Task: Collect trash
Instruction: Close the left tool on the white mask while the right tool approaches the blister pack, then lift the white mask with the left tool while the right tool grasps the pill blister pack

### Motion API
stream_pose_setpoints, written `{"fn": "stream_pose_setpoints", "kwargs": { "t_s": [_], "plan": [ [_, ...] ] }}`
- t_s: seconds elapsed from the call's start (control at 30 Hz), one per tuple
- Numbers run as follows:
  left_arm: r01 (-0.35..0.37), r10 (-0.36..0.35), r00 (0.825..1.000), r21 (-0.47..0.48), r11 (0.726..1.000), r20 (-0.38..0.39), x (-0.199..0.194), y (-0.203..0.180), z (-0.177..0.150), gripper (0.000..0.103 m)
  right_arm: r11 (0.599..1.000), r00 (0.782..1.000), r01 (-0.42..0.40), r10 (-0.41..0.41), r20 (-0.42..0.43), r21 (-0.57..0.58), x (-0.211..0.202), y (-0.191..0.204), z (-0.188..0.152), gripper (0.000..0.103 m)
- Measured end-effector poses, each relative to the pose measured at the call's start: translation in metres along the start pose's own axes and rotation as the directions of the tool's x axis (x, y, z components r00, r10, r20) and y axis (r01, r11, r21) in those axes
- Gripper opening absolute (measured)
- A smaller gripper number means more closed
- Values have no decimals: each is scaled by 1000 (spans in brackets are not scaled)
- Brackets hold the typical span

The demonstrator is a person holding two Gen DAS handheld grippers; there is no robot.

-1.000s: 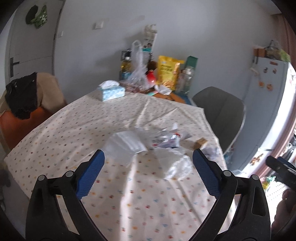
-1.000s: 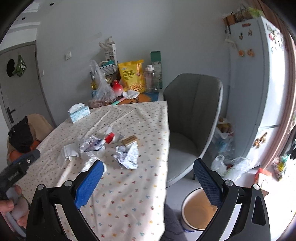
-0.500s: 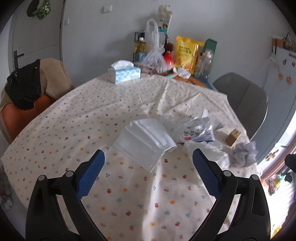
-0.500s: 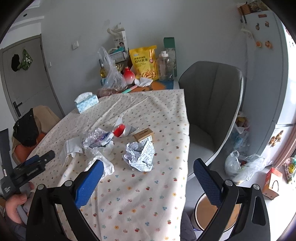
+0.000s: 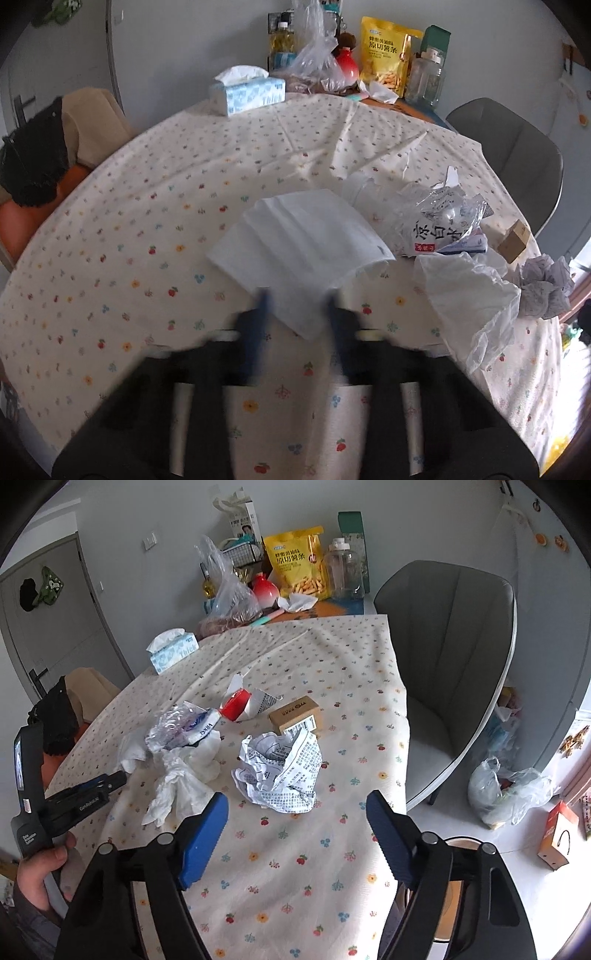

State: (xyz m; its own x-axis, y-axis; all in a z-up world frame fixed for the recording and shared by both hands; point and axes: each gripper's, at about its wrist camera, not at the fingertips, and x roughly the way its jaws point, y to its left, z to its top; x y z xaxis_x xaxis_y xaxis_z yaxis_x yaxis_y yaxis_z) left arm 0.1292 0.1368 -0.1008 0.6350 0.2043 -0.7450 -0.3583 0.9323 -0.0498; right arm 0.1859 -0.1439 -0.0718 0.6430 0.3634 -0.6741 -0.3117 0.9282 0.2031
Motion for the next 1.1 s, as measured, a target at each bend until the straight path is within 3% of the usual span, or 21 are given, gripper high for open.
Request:
{"fn": "stream_pose_setpoints", "kwargs": {
  "t_s": [0.07, 0.33, 0.67, 0.7, 0.73, 0.8, 1.1],
  "plan": [
    [-3, 3, 1000, -5, 1000, 23, -6, 1, -1, 4, 1000, 1000, -5, 5, -6, 1, 5, 0, 1, 75],
    [44, -38, 993, -54, 998, 113, -41, 13, 10, 2, 999, 999, -42, 42, -12, -17, 13, 11, 6, 71],
    [129, -98, 959, -102, 986, 266, -84, 27, 25, 2, 997, 996, -77, 76, -41, -13, 33, 22, 10, 69],
    [107, -82, 966, -93, 990, 243, -80, 25, 25, 2, 997, 996, -80, 79, -41, -13, 34, 23, 10, 69],
    [102, -88, 982, -70, 992, 170, -66, 20, 25, 2, 997, 996, -81, 80, -39, -13, 33, 23, 11, 69],
    [87, -85, 995, -33, 996, 51, -42, 11, 19, 2, 997, 996, -81, 81, -36, -13, 32, 23, 10, 69],
    [156, -151, 980, -35, 987, 129, -54, 2, 18, 2, 996, 995, -94, 94, -33, 6, 26, 16, 7, 66]
  ]
}}
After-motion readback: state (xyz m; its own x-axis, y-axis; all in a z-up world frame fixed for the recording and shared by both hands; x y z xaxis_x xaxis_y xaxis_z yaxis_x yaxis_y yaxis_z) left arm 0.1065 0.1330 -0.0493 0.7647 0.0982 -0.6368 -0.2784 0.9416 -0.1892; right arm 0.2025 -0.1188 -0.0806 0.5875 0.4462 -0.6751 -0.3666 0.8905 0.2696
